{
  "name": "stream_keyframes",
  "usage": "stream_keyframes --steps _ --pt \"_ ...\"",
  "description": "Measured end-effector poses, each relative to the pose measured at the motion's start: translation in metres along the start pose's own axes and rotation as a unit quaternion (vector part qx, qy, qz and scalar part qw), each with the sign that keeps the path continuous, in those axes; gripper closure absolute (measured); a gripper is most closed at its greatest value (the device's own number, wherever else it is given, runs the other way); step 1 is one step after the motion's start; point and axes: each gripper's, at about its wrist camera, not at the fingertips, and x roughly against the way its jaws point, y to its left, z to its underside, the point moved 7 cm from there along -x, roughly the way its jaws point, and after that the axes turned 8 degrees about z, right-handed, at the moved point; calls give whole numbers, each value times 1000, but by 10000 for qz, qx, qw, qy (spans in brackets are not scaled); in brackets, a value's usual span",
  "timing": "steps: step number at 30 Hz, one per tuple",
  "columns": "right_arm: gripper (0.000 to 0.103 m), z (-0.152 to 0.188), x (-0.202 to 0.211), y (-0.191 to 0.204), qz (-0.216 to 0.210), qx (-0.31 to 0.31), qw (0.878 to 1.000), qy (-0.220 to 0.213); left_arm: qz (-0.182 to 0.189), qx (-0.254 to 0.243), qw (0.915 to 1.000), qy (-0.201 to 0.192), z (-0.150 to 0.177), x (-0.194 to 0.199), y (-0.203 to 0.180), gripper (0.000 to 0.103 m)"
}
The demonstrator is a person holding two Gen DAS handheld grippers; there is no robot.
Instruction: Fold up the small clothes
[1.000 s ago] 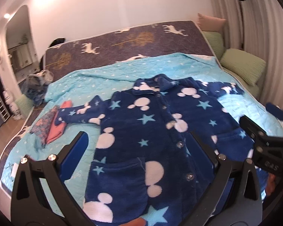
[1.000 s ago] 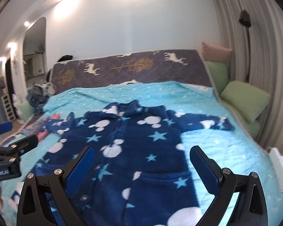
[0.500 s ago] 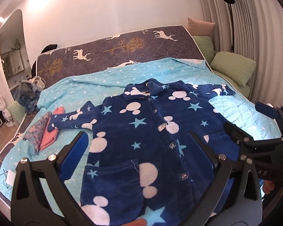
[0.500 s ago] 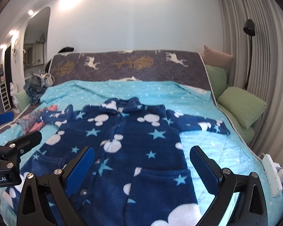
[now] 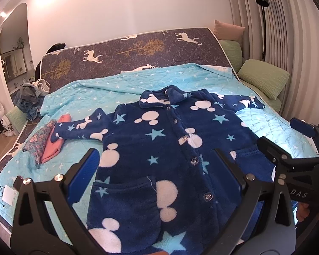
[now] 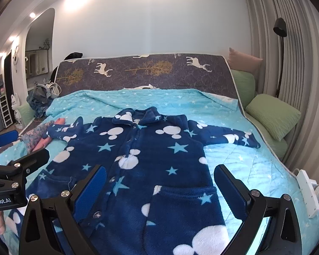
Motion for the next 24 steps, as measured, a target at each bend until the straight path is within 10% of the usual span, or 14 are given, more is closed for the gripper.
stream_keyframes --steps 24 --pt "0 5 -4 1 -125 -99 9997 188 3 54 9999 142 9 -2 5 1"
